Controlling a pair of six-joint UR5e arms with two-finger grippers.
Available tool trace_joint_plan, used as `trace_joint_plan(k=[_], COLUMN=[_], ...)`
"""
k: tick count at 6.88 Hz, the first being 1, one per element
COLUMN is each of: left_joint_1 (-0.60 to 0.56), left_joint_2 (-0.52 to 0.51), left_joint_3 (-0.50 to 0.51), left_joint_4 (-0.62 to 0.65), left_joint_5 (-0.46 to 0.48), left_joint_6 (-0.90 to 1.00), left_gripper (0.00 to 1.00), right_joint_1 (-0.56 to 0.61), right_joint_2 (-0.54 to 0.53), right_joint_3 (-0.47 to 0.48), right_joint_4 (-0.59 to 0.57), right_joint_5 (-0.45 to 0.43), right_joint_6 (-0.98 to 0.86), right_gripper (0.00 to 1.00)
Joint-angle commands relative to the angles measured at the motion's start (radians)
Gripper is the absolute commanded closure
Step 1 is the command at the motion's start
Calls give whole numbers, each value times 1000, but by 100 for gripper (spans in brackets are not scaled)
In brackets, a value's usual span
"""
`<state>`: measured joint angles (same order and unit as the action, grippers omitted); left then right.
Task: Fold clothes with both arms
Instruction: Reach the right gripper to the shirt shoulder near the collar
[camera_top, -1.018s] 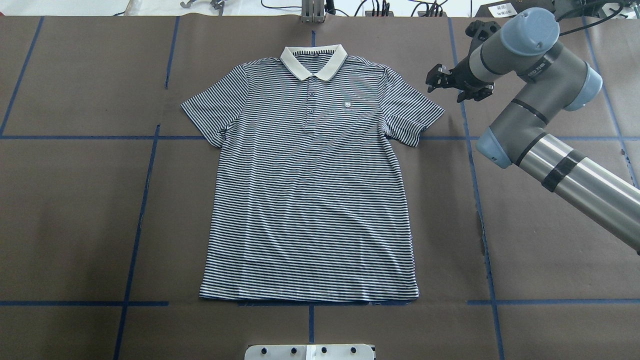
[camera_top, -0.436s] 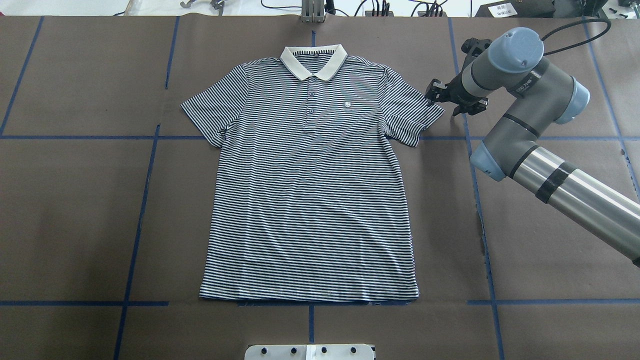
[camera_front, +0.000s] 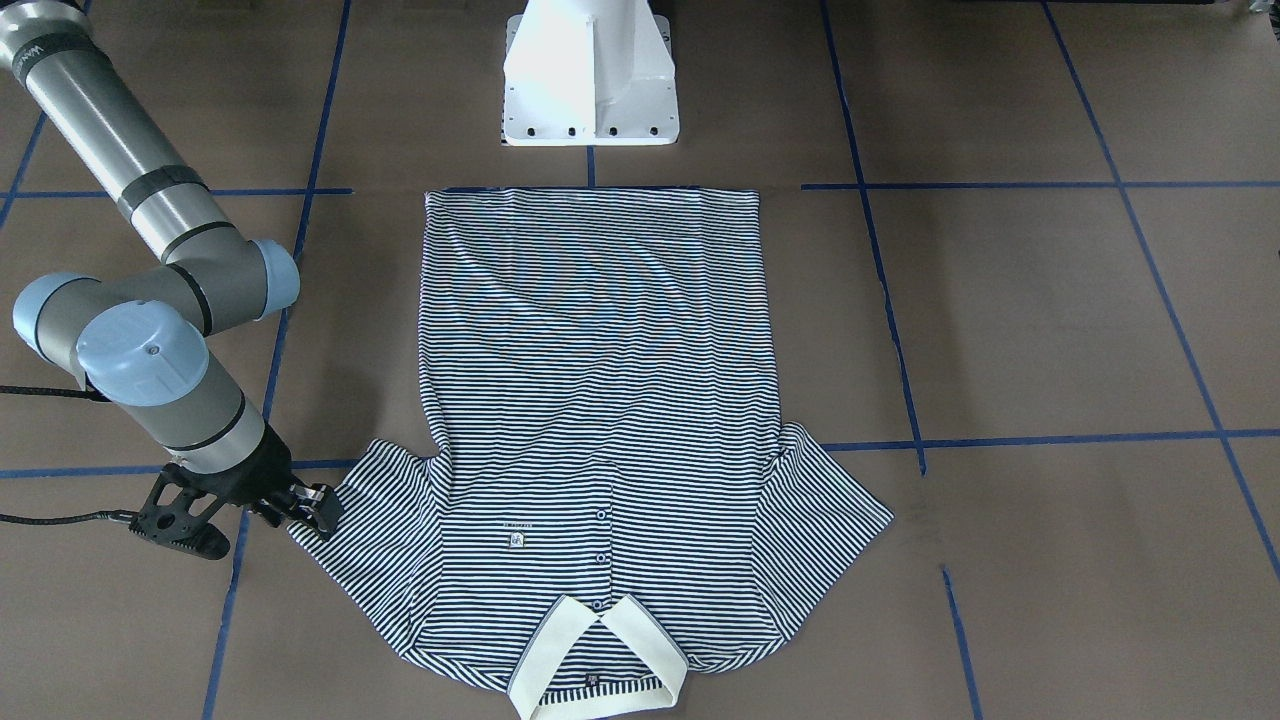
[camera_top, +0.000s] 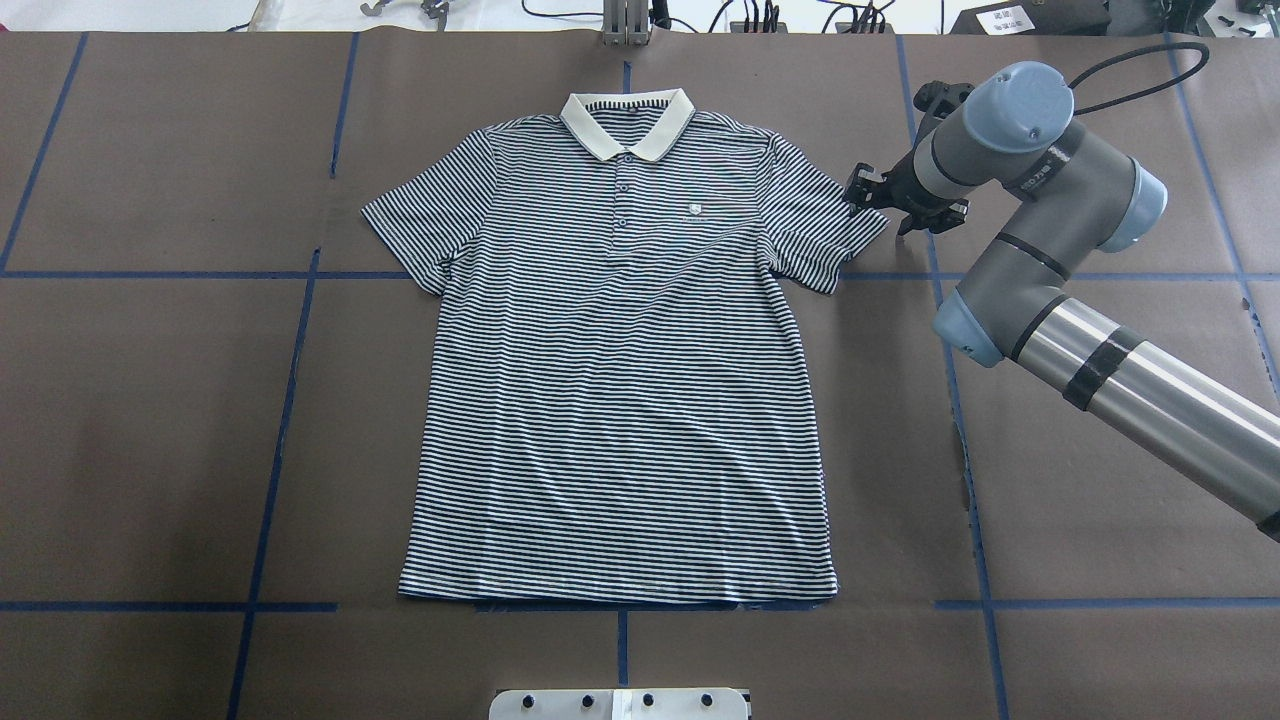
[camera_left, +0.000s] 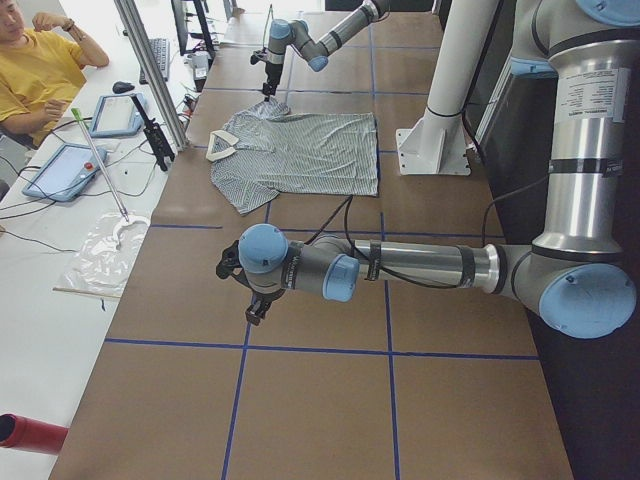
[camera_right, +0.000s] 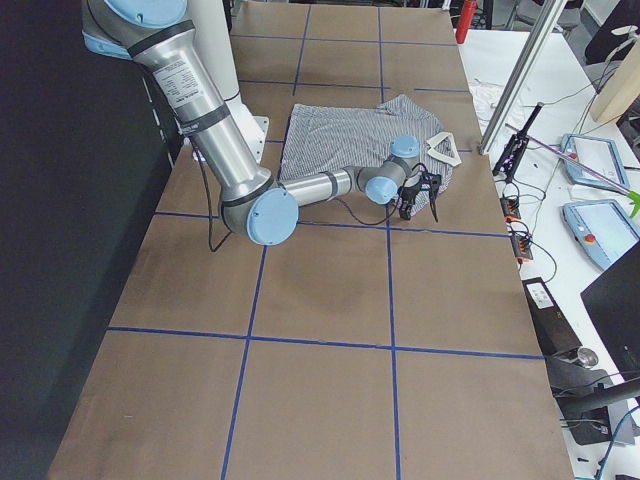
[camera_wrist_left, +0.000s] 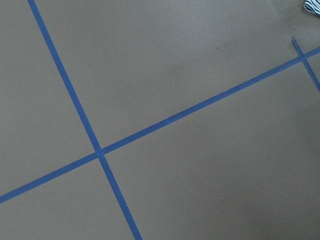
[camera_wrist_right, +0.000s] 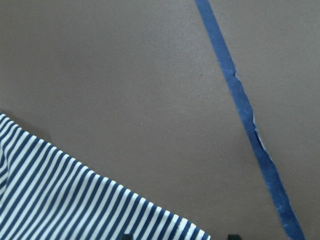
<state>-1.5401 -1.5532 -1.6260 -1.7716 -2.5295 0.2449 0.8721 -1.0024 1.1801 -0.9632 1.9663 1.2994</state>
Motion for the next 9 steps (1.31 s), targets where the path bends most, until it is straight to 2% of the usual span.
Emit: trace_joint_plan(k=[1,3,5,6,7,8,9], left_joint_1=[0,0,0,-2,-2,0,0], left_joint_2=[2,2,2,4,4,4,4], left_joint_3=[-2,-2,-11,-11,-12,-11,-8], left_joint_4=[0,-2,-2,-2,-9,-25,-41], left_joint_5=[0,0,0,0,0,-2,-2], left_joint_6=[2,4,4,4,4,-1,-1], left_gripper=[0,0,0,0,0,0,0], right_joint_1=[-1,4,1,1,-34,-54,-64], right_joint_2=[-1,13,16,87,185,280,322], right_joint_3=[-1,41,136,142,107,-4,-93], right_joint_4=[0,-6,-37,-81,-133,-141,-129], right_joint_5=[-1,11,37,39,28,4,-47], right_joint_6=[1,4,8,8,61,93,92], right_gripper=[100,100,100,100,100,100,100])
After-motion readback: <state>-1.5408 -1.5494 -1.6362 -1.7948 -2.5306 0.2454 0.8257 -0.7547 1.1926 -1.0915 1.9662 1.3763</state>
